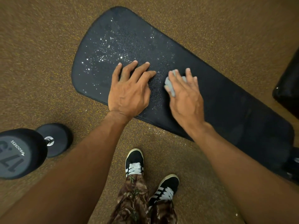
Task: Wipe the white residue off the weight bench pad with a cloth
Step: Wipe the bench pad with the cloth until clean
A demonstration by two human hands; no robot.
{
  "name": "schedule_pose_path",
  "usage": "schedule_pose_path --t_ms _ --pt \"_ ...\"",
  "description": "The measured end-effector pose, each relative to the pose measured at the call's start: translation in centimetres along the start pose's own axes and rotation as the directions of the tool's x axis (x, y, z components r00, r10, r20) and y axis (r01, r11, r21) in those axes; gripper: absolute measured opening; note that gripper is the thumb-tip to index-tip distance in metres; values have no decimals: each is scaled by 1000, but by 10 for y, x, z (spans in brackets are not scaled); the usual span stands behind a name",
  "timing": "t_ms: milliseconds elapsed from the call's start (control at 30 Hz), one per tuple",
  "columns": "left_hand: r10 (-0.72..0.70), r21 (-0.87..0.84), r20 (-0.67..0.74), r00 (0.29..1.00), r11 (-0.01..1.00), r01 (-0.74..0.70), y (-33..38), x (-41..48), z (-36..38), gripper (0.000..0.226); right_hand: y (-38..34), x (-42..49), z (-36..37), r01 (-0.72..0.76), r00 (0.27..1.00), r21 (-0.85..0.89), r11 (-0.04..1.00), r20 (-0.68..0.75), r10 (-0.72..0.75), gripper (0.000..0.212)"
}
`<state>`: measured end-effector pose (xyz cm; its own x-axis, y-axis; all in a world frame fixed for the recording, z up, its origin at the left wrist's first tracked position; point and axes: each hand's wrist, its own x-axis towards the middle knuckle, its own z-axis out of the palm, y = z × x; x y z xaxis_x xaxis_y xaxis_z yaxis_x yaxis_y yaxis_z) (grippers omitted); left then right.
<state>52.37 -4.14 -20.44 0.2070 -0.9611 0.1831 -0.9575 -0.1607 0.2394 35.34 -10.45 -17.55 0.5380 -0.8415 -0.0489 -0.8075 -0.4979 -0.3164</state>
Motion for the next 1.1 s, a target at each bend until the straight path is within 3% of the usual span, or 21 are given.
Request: schedule_pose_path --t_ms 133,267,333,400,500,600,767,867,1000,1100 --pt "-2 -16 -4 1000 1000 2 -1 1 0 36 -26 -30 15 161 985 18 987 64 -162 53" --pt "27 -70 -19 999 997 -28 -7 1 -1 36 8 -47 -2 345 932 -194 918 183 -312 61" --pt "34 -155 -36 999 987 -39 -11 3 -4 33 17 -38 -8 311 946 -239 920 170 -275 60" --pt "47 -200 -56 997 978 -57 -15 4 -9 32 14 -21 -7 178 981 -202 963 111 -158 59" --pt "69 -149 -77 995 986 -80 -25 9 -14 34 -10 -2 6 64 998 -98 993 29 -61 56" --pt "50 -95 -63 997 994 -56 -38 12 -14 33 -30 -18 18 150 988 -52 987 34 -148 54" --pt "37 -52 -56 998 998 -40 -37 8 -11 28 0 -53 0 422 897 -147 895 208 -389 62" --pt "32 -38 -50 998 999 -34 -36 9 -12 28 9 -39 -8 328 941 -205 922 160 -300 57" --pt "26 -43 -63 998 999 -29 -35 8 -11 28 -21 -15 6 122 992 -68 990 39 -119 55" --pt "26 -50 -64 998 998 -30 -36 8 -11 29 -32 -35 16 218 973 -45 975 83 -213 55"
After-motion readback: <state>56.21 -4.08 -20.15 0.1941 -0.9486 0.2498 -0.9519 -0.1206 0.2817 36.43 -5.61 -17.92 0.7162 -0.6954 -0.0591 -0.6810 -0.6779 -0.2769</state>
